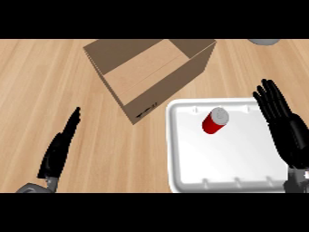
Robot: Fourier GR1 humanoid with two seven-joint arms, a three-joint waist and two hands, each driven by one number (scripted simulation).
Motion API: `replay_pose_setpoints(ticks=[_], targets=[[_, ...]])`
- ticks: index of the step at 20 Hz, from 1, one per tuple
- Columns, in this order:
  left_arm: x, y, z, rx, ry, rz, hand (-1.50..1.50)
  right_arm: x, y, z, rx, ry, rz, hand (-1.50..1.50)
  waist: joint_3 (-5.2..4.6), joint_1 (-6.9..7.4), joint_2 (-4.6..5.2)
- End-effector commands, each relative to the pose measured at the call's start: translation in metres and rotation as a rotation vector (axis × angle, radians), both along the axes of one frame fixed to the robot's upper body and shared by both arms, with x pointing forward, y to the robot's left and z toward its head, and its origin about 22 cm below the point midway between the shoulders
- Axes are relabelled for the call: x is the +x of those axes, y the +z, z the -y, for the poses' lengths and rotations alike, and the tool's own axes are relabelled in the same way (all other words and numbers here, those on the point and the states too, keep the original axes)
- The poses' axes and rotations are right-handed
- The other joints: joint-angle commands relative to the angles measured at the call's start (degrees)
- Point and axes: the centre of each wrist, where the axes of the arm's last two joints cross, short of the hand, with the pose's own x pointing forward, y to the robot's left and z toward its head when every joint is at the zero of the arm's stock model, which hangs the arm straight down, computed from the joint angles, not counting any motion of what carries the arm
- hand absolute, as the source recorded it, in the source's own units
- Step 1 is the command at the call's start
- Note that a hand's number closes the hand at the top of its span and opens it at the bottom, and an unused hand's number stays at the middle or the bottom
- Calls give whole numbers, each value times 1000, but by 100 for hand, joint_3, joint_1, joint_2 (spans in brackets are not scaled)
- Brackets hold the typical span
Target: Pick the can from the tray and place it in the cardboard box
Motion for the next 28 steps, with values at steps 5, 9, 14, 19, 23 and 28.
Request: replay_pose_setpoints(ticks=[5,9,14,19,23,28], targets=[[24,55,-86,218,243,70,0,10,-14,0,53,-170,-37,-150,93,176,-107],[18,39,-87,209,238,23,0,-8,-5,61,-805,-81,-34,-150,31,265,-44],[21,53,-103,211,273,25,0,-43,-98,24,-249,-169,57,-150,99,88,-93],[17,42,-97,211,268,-3,0,-13,-93,55,-409,-69,160,-150,86,132,-93],[24,68,-105,209,262,9,0,-4,-57,80,-711,-84,72,-150,77,171,-100],[26,55,-109,214,280,17,0,10,-26,76,-900,94,-73,-150,66,125,-90]])
